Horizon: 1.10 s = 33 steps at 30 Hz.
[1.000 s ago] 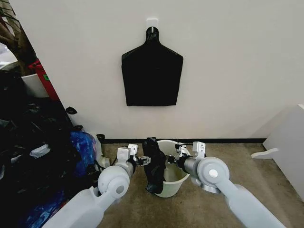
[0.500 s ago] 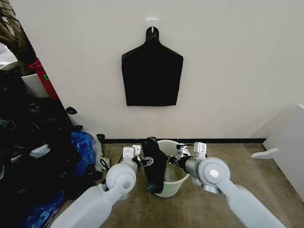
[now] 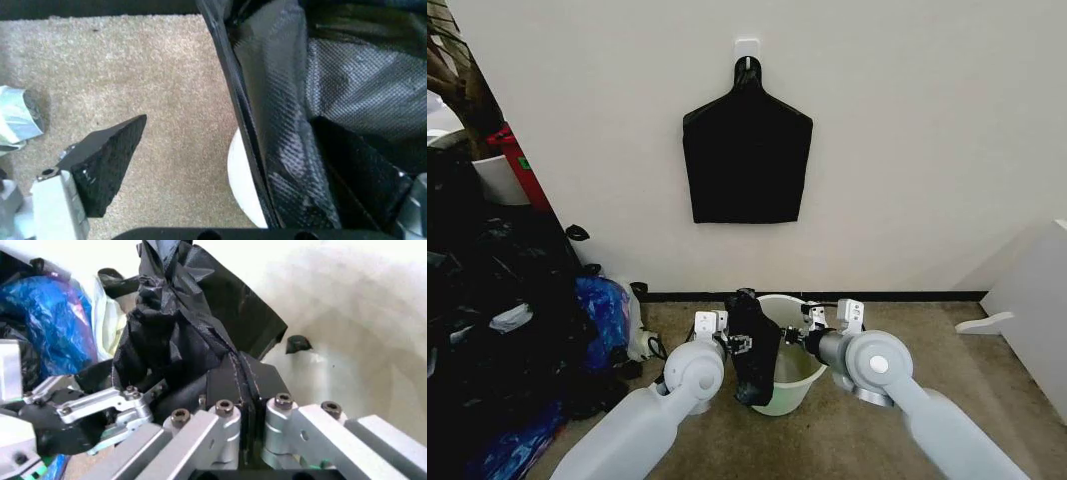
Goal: Place the garbage bag over the trash bin.
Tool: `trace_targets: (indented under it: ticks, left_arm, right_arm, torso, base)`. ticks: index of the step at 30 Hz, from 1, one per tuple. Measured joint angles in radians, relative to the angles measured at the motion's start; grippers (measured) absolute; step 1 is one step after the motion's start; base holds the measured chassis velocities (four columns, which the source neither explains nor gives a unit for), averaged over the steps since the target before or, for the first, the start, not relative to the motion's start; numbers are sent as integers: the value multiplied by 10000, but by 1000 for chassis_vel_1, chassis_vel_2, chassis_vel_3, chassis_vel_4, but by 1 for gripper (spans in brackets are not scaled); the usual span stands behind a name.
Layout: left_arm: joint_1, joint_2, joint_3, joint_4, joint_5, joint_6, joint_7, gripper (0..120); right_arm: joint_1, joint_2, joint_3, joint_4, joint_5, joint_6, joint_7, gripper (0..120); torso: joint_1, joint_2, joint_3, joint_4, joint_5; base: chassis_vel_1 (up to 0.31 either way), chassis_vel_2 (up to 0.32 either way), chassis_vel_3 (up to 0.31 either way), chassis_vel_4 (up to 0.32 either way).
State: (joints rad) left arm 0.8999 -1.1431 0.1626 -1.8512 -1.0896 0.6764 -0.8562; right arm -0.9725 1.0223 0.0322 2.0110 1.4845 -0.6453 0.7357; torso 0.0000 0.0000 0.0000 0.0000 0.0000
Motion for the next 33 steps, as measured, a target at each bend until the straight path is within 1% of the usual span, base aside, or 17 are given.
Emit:
trace_targets:
  ticks: [5, 7, 9, 10, 14, 16, 18, 19, 22, 24, 25, 27, 30, 31, 33]
  left_arm:
    - [12, -51, 115, 28, 13, -3, 1, 99]
    - [-2, -97, 180, 98, 27, -4, 0, 97]
    - [-18, -181, 228, 193, 58, -7, -4, 93]
    - [-18, -181, 228, 193, 58, -7, -4, 93]
    - [-28, -250, 290, 327, 103, -22, -18, 77]
    - [-27, -252, 306, 338, 107, -25, -22, 75]
    - [-28, -259, 326, 352, 108, -33, -33, 68]
    - [-28, -267, 342, 363, 108, -46, -44, 58]
    - [-29, -361, 479, 428, 72, -113, -177, 45]
    - [-29, -378, 527, 427, 64, -125, -212, 45]
    - [-30, -395, 578, 424, 57, -138, -259, 38]
    - [-30, -424, 649, 421, 48, -160, -330, 31]
    - [-5, -446, 731, 419, 38, -211, -438, 15]
    - [-5, -446, 731, 419, 38, -211, -438, 15]
    - [17, -443, 748, 411, 27, -226, -452, 11]
  right_arm:
    - [-35, -27, 16, 46, 0, 8, 7, 0]
    - [-53, -29, 15, 67, -3, 11, 13, 0]
    - [-64, -23, 7, 80, -12, 15, 22, 0]
    - [-64, -23, 7, 80, -12, 15, 22, 0]
    - [-82, -12, 0, 87, -26, 23, 37, 0]
    - [-90, -12, 2, 89, -27, 24, 38, 0]
    - [-102, -14, 6, 96, -28, 25, 39, 0]
    - [-111, -19, 13, 105, -29, 26, 39, 0]
    - [-148, -44, 69, 127, -32, 26, 37, 0]
    - [-155, -47, 77, 132, -33, 26, 34, 0]
    - [-160, -49, 86, 135, -33, 26, 33, 0]
    - [-168, -53, 100, 138, -35, 26, 30, 0]
    - [-207, -66, 128, 156, -54, 25, 9, 0]
    - [-207, -66, 128, 156, -54, 25, 9, 0]
    - [-223, -71, 135, 162, -69, 24, -3, 0]
  torso:
    - [0, 0, 0, 0, 0]
    - [0, 0, 0, 0, 0]
    - [0, 0, 0, 0, 0]
    - [0, 0, 0, 0, 0]
    - [0, 3, -1, 1, 3]
    - [0, 3, -1, 1, 3]
    - [0, 3, -1, 1, 2]
    - [0, 3, -1, 1, 2]
    - [0, 3, -1, 1, 1]
    - [0, 3, -1, 1, 1]
    - [0, 3, -1, 1, 1]
    - [0, 3, -1, 1, 1]
    - [0, 3, -1, 1, 1]
    - [0, 3, -1, 1, 1]
    - [0, 3, 0, 0, 0]
  base:
    - [0, 0, 0, 0]
    - [0, 0, 0, 0]
    - [0, 0, 0, 0]
    - [0, 0, 0, 0]
    - [0, 0, 0, 0]
    - [0, 0, 0, 0]
    - [0, 0, 0, 0]
    - [0, 0, 0, 0]
    - [0, 0, 0, 0]
    - [0, 0, 0, 0]
    - [0, 0, 0, 0]
    - [0, 0, 0, 0]
    - [0, 0, 0, 0]
    - [0, 0, 0, 0]
    - [0, 0, 0, 0]
